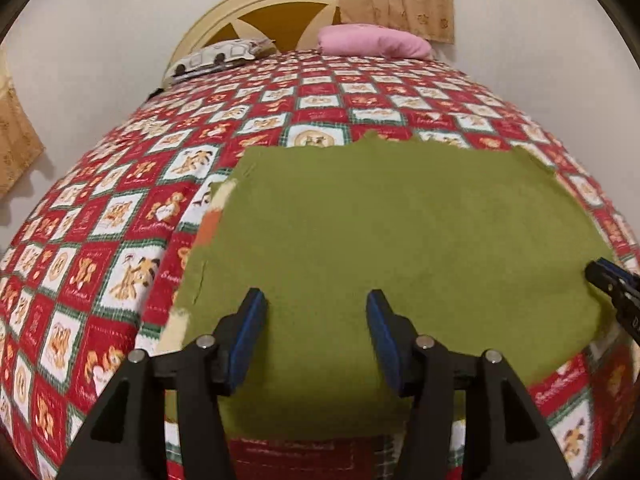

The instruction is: Fold small clothes

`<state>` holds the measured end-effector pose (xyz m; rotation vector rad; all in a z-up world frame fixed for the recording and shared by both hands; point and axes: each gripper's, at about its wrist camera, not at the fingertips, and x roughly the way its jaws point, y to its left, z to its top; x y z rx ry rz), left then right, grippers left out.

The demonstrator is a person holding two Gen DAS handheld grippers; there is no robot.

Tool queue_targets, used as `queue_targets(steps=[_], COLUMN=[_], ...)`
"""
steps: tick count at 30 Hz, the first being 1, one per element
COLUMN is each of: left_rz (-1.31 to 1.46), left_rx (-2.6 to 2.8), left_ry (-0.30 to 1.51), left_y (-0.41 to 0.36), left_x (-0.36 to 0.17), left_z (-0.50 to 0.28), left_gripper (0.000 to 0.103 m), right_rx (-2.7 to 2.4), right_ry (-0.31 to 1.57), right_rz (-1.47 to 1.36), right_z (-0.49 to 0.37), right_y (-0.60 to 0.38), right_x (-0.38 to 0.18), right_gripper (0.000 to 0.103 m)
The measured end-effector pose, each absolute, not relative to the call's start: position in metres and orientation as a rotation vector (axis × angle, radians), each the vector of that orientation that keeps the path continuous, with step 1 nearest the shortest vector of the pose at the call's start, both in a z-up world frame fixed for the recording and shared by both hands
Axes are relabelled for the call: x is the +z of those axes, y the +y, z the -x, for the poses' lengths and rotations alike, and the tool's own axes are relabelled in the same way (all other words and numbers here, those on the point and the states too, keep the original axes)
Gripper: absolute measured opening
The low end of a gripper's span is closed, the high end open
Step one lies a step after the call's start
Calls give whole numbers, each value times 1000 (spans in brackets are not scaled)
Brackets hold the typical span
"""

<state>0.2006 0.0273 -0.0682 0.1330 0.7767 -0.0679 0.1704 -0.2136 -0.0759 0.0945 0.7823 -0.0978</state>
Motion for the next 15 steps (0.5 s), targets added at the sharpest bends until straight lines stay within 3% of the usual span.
queue_targets(steps=[4,11,15], left_rz=[-197,-203,-178], left_rx=[-3,13,16], left_ry=[751,742,747], left_y=[19,18,23], left_x=[-78,-85,-86], left_z=[-200,-201,-203], left_gripper=[65,68,75], right_rx=[-76,-106,-101], right_ry=[796,781,674], right_rz=[-180,-134,-93], right_z=[-172,-171,-151], right_y=[-229,-221,-210], right_x=[-84,-83,-62], right_gripper=[20,21,21])
